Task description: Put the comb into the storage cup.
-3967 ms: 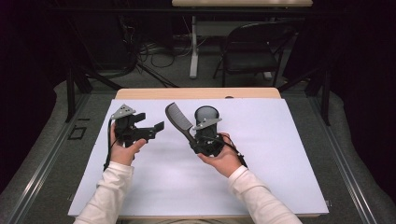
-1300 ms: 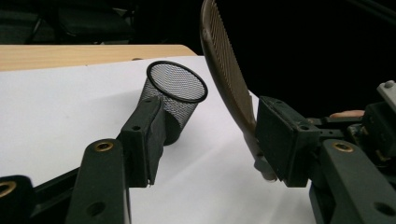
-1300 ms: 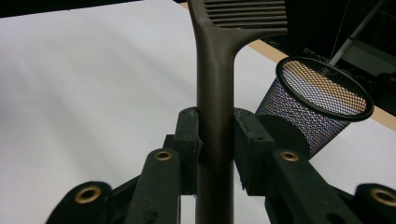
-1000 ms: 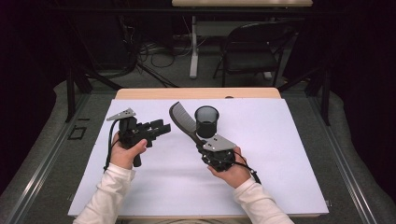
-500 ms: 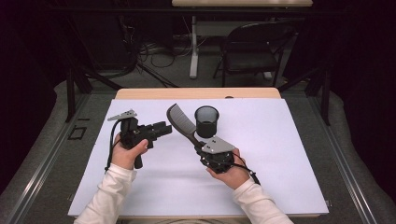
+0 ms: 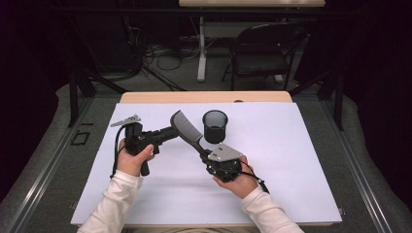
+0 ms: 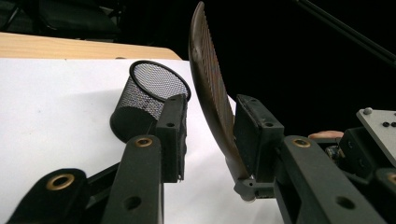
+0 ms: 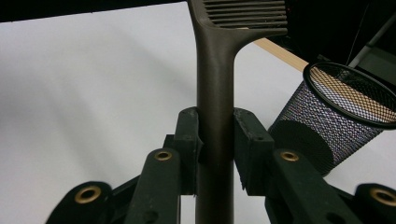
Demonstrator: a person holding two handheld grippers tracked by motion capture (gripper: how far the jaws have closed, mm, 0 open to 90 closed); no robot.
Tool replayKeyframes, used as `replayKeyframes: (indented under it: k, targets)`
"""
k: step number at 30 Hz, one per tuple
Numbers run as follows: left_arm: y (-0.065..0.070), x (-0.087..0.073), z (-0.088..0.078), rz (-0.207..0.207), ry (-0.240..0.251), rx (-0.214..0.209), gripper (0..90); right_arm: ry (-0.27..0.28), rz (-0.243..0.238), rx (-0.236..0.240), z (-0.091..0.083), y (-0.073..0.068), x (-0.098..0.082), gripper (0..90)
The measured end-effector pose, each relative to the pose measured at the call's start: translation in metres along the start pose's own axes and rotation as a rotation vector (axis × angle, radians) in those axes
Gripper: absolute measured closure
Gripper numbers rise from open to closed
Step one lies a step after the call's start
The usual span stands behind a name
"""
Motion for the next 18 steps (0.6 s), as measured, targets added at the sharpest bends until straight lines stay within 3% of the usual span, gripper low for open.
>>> replayKeyframes:
  k: [18]
  targets:
    - [-0.0015, 0.0003, -0.0013, -0.026, 0.023, 0.001, 70.5, -0.005, 0.014, 0.044, 0.0019, -0.0054, -0.0011, 72.6]
Point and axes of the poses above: each handheld gripper's, and its own axes: z roughly forward along the jaws, x roughly out of its top, y roughly to its right, the point moved 5 cm from there along z, roughly forward along the jaws, and after that the axes turned 2 degrees about -x, right-handed, at the moved point
